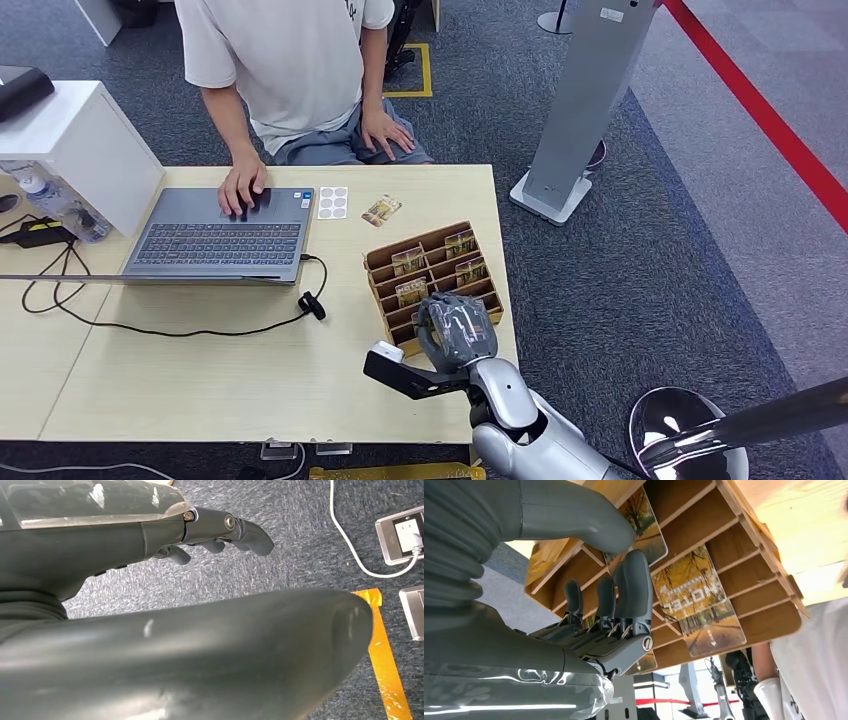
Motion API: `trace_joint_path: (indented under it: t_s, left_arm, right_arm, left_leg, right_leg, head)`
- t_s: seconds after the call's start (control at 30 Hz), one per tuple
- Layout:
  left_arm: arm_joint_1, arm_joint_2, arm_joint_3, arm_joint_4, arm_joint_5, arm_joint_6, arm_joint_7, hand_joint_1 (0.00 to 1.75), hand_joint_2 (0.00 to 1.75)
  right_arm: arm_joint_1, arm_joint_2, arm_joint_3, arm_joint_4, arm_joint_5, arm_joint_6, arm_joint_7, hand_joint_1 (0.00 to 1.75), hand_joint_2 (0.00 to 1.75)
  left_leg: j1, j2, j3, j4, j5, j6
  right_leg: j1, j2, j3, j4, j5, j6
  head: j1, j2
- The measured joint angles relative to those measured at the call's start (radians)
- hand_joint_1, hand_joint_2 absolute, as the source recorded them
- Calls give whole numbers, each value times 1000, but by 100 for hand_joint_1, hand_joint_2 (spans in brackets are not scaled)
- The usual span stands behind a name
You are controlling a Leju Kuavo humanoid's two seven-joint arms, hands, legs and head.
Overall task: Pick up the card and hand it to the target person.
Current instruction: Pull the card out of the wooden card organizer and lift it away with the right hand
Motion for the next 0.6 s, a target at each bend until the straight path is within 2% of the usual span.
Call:
trace_joint_path:
  t_s: [0.27, 0.6]
  left_arm:
    - [0, 0, -11, 0, 1, 0, 2, 0, 0]
    - [0, 0, -17, 0, 16, 0, -3, 0, 0]
  right_arm:
    - [-16, 10, 1, 70, -16, -43, -17, 117, 175]
    - [-17, 8, 1, 24, 13, -55, 0, 83, 175]
  left_leg:
    - [0, 0, 0, 0, 0, 0]
    - [0, 0, 0, 0, 0, 0]
  right_leg:
    - [0, 0, 0, 0, 0, 0]
    - [0, 0, 0, 0, 0, 0]
  head:
    - [0, 0]
    - [0, 0]
